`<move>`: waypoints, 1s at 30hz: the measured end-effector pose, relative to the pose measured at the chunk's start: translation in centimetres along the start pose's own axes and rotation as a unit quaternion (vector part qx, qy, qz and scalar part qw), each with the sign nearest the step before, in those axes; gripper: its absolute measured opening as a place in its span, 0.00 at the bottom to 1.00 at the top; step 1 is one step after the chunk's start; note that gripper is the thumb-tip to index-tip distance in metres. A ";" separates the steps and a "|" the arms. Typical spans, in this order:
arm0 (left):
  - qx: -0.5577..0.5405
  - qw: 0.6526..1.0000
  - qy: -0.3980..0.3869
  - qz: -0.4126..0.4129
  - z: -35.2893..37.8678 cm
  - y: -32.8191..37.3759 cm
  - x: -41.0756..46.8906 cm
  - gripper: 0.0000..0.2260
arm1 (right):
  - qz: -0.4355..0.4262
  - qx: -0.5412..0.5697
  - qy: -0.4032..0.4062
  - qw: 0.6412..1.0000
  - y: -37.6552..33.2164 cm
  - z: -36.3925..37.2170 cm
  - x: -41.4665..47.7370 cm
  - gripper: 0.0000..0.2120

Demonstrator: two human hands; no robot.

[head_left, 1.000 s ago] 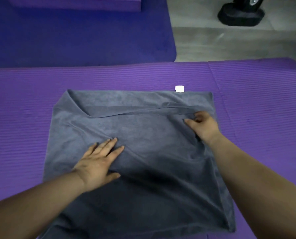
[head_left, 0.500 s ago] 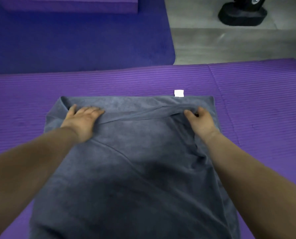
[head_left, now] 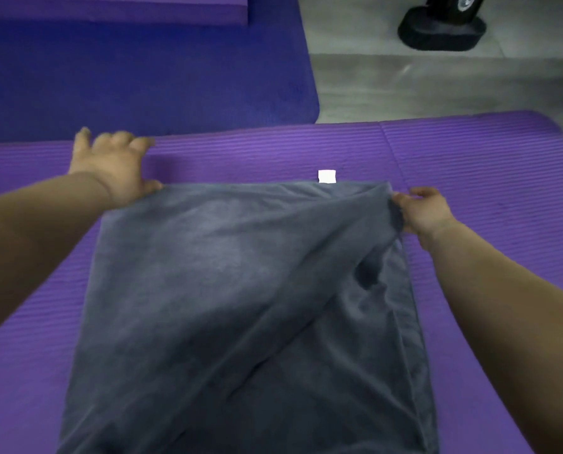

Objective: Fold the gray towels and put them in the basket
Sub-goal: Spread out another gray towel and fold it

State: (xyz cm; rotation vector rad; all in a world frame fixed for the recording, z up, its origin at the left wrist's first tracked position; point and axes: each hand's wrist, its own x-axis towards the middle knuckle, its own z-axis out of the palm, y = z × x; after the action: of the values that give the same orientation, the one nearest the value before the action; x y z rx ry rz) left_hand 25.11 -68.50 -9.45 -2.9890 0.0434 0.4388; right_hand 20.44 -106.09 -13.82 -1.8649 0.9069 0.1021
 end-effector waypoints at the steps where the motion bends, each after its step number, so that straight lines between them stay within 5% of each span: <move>1: -0.008 1.000 -0.008 0.020 0.8 0.5 -1.0 0.29 | 0.017 0.021 -0.012 1.000 0.5 -0.3 -0.5 0.17; 4: -0.056 0.992 -0.047 0.103 3.9 2.2 -5.6 0.24 | 0.026 0.045 -0.008 0.999 3.6 -1.4 -3.6 0.21; 7: -0.044 0.982 -0.095 0.157 6.3 3.9 -10.1 0.24 | -0.002 -0.074 -0.021 0.997 8.3 -3.2 -8.0 0.04; 11: -0.043 0.981 -0.117 0.149 7.8 5.0 -13.2 0.26 | 0.030 -0.174 -0.098 0.979 13.6 -5.0 -13.8 0.16; 16: -0.053 0.978 -0.103 0.173 8.1 5.6 -14.6 0.28 | 0.005 -0.286 -0.131 0.949 13.8 -5.5 -16.4 0.19; 19: -0.064 0.977 -0.080 0.185 7.7 5.7 -15.7 0.26 | -0.005 -0.245 -0.117 0.962 13.4 -6.5 -16.6 0.18; 24: -0.050 0.942 0.045 0.329 8.8 5.5 -18.4 0.21 | -0.002 -0.161 -0.013 0.987 14.5 -9.1 -16.3 0.06; 30: -0.033 0.883 0.029 0.467 10.0 4.8 -22.7 0.17 | 0.139 -0.043 -0.109 0.983 16.2 -10.5 -17.7 0.10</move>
State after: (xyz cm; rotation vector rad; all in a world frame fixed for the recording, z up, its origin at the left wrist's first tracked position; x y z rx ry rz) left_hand 0.27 -71.75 -12.98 -2.8256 1.5253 0.4139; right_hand -5.67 -108.35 -13.11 -1.7544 1.0163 0.5141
